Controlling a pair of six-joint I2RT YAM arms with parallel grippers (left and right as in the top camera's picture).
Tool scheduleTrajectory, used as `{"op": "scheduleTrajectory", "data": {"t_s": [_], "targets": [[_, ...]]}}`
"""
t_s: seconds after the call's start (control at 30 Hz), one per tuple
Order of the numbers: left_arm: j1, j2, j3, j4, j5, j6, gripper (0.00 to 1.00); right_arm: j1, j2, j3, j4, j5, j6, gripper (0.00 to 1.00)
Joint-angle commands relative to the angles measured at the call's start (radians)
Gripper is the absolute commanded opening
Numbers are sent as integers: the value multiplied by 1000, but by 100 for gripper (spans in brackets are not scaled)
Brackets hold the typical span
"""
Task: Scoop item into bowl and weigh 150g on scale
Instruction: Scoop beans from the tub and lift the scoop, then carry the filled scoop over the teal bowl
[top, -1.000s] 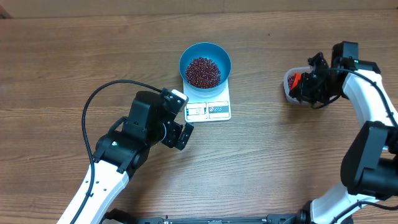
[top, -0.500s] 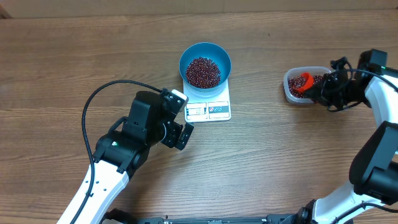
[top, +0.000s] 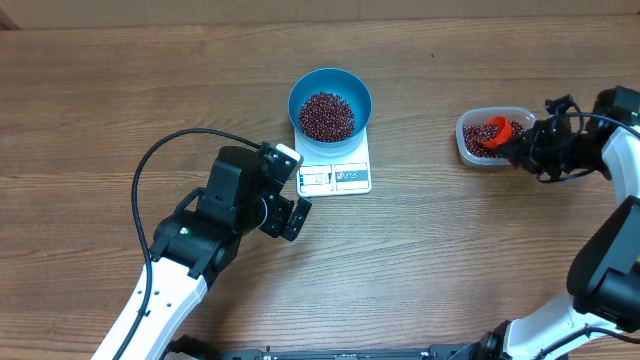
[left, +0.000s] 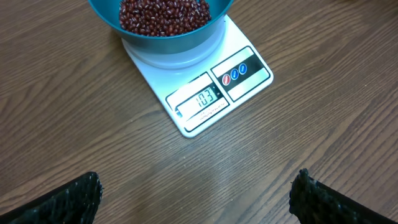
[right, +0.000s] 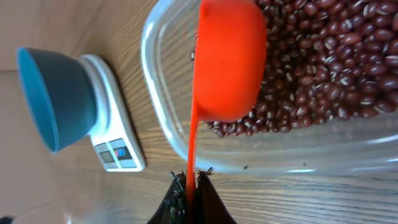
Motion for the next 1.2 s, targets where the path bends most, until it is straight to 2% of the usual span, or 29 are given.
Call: {"op": "scheduleTrajectory", "data": {"t_s": [0.0, 0.27, 0.67, 1.17], "targets": [[4, 5, -5, 0, -7, -6, 100, -36, 5, -4, -18, -110, -72, 4], [4, 5, -5, 0, -7, -6, 100, -97, 5, -4, -72, -265, -167, 4], [4, 5, -5, 0, -7, -6, 100, -92, 5, 2, -113, -491, -237, 4], [4, 5, -5, 0, -7, -6, 100, 136, 5, 71, -123, -506, -206, 4]]}}
